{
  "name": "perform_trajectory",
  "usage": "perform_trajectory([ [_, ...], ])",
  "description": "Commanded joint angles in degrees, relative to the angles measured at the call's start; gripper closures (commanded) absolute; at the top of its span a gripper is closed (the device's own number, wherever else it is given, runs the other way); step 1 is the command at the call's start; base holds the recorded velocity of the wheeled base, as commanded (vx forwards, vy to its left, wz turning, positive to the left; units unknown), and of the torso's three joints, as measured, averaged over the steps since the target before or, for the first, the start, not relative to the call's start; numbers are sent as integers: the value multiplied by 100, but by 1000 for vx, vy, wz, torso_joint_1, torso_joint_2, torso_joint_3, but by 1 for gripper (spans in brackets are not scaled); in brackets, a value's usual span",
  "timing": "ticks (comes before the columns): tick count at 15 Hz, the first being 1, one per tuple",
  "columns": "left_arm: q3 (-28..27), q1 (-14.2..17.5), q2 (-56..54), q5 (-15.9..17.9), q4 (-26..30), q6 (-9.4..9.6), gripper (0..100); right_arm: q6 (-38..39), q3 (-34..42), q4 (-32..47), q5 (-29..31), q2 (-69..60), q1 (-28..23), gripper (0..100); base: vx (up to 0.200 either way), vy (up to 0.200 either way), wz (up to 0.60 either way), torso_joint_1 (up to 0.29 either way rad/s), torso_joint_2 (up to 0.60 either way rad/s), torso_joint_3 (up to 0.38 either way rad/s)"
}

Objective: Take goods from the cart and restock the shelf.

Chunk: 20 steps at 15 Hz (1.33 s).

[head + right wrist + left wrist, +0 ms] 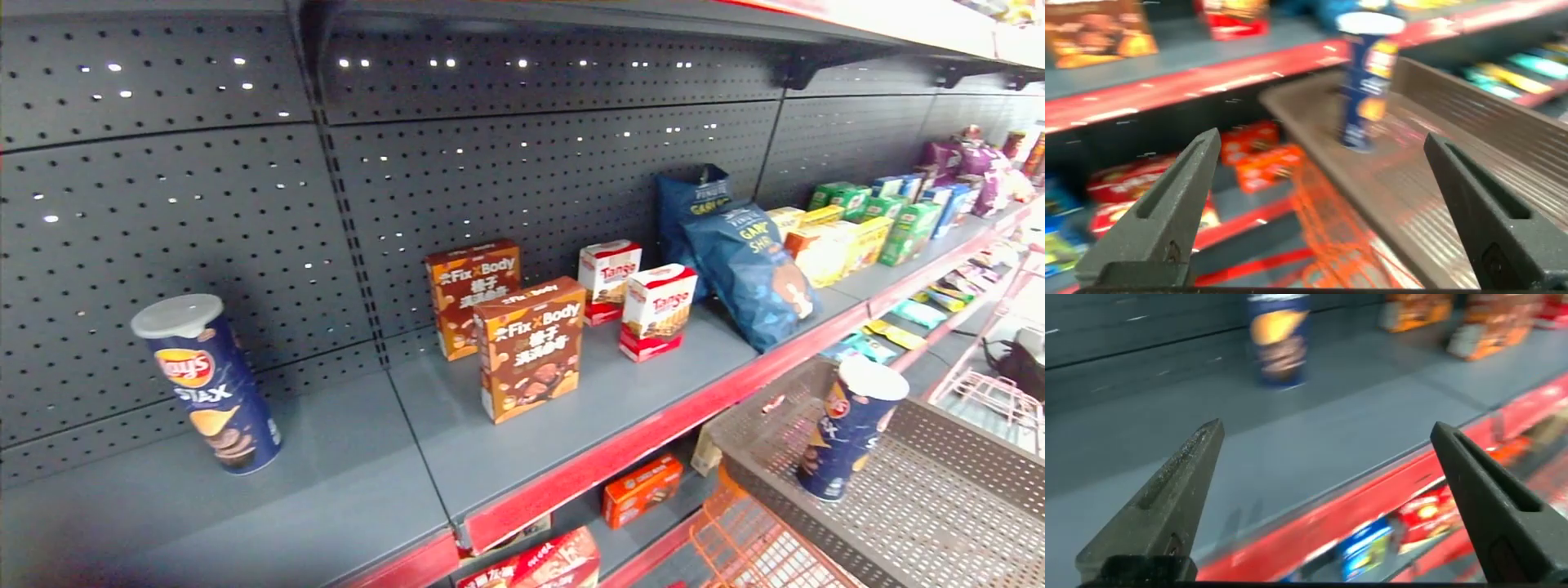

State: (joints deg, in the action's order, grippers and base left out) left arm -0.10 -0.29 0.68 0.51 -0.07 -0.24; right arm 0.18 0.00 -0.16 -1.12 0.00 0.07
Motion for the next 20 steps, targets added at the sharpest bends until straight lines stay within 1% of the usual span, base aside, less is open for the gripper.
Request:
perform_trajectory([
  [1,1,3,11,2,-1,-2,0,-1,0,-2,-2,0,1,0,0,0,-600,2,2,2],
  [5,1,3,11,2,-1,-2,0,-1,0,-2,-2,0,1,0,0,0,-600,0,1,4],
  [6,1,3,11,2,-1,24,0,-1,0,-2,-2,0,1,0,0,0,-600,2,7,-2],
  [7,10,3,2,-7,-10,51,0,-1,0,-2,-2,0,1,0,0,0,0,0,0,0],
  [20,10,3,2,-16,-10,33,0,-9,0,-2,-2,0,1,0,0,0,0,0,0,0],
])
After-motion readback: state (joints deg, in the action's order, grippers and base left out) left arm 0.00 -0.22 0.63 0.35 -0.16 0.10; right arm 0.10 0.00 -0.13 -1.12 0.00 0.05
